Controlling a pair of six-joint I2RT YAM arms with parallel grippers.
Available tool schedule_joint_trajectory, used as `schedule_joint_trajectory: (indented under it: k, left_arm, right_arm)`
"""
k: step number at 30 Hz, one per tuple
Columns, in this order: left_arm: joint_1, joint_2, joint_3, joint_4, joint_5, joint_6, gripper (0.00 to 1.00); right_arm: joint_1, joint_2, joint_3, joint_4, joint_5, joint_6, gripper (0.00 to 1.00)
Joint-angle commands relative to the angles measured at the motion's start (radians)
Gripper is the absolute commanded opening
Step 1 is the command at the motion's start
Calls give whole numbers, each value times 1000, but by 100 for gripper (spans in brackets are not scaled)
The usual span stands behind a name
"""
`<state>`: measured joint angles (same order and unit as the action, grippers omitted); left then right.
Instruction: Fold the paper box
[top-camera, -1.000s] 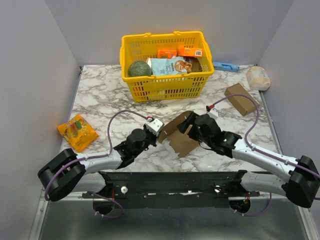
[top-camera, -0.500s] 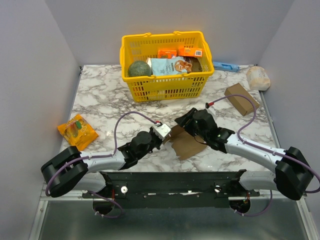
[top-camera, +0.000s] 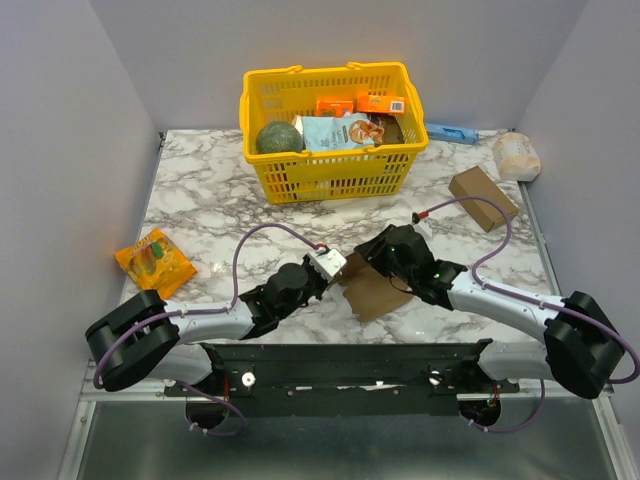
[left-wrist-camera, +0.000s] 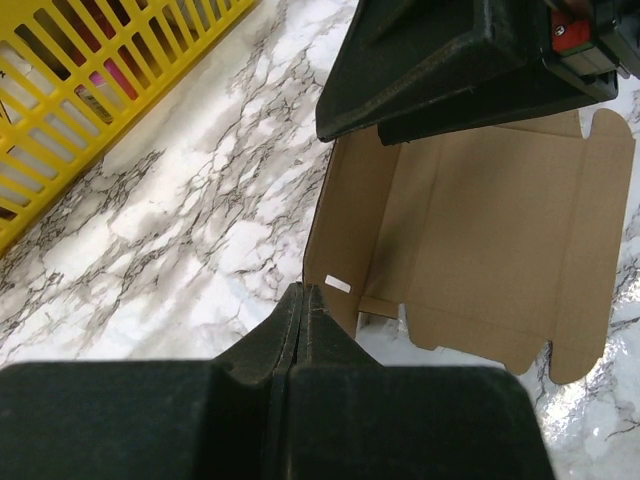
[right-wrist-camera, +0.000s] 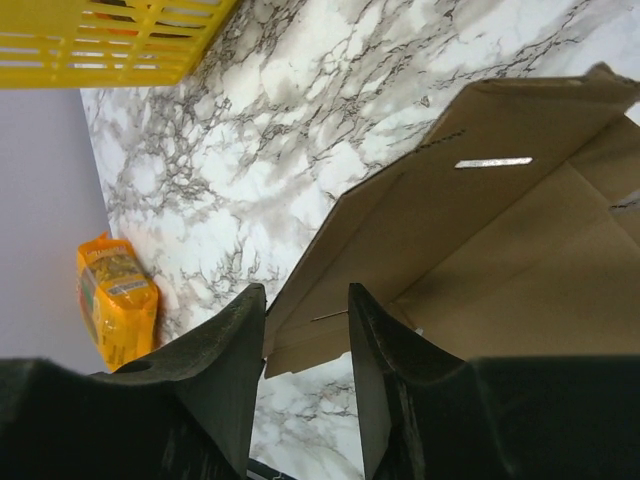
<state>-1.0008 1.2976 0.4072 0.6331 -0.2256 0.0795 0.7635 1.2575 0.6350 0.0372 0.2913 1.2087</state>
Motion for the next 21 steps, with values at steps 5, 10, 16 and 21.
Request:
schedule_joint_trajectory:
  k: [5, 10, 16, 21]
  left_arm:
    - [-19, 32, 51, -22, -37, -12, 0]
    - [-22, 31, 48, -12, -12, -59, 2]
    - [-24, 0, 38, -6, 29, -110, 23]
    - [-22, -40, 28, -7, 63, -155, 41]
  right_arm:
    - [-13, 33, -41, 36, 35, 32, 32]
    - [-15, 34, -58, 38, 40, 40, 20]
    - [-16, 19, -92, 47, 39, 60, 9]
    - [-16, -15, -123, 47, 46, 71, 2]
